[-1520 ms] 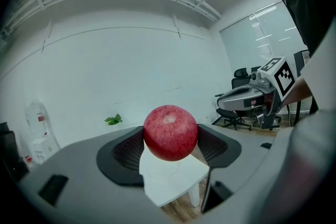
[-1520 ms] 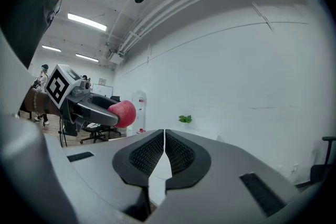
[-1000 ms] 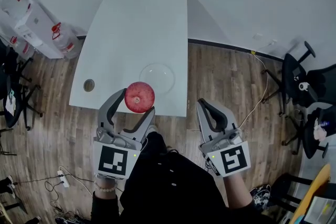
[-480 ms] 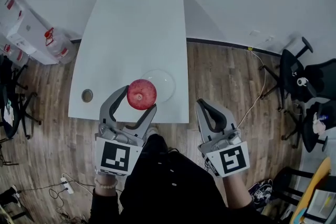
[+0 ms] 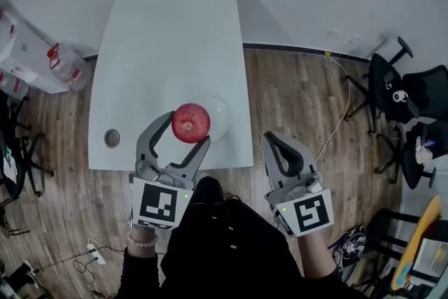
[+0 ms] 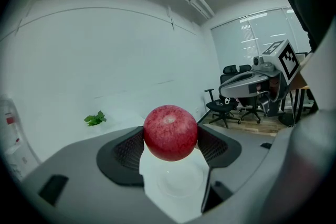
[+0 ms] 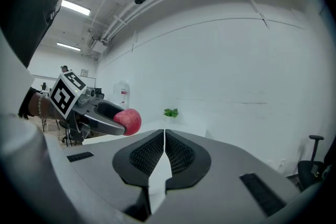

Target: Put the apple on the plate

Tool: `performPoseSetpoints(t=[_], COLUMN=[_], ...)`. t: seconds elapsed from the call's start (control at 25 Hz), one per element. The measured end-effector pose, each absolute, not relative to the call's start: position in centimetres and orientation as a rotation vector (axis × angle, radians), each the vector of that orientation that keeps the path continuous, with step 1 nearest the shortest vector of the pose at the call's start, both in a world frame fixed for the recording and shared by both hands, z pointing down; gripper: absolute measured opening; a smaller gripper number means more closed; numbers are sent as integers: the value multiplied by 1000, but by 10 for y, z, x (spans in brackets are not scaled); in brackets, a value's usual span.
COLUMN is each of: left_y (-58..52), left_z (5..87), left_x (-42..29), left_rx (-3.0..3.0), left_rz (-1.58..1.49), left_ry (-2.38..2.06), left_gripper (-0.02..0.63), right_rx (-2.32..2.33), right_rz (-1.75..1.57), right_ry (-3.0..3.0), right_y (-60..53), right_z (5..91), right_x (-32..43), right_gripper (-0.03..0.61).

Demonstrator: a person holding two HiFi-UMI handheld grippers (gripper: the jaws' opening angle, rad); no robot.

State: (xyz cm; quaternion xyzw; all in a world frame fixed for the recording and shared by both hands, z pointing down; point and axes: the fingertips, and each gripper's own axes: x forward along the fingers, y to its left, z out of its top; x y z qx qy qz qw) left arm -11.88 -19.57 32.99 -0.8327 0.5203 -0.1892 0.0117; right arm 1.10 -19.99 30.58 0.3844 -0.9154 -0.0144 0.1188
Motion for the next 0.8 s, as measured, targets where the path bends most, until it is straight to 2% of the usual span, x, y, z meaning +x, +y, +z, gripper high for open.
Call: performPoseSetpoints(t=[0.8], left_y=[-238], left_z=[391], left_x=[-109], left_rx=[-2696], left_rz=[-700], left_ry=[1460], left_gripper=[331], right_rx=[1237], right_rz=[47], right_ry=[-2560], right_y=[-213], right_z=[332], right_x=[26], right_gripper=[43])
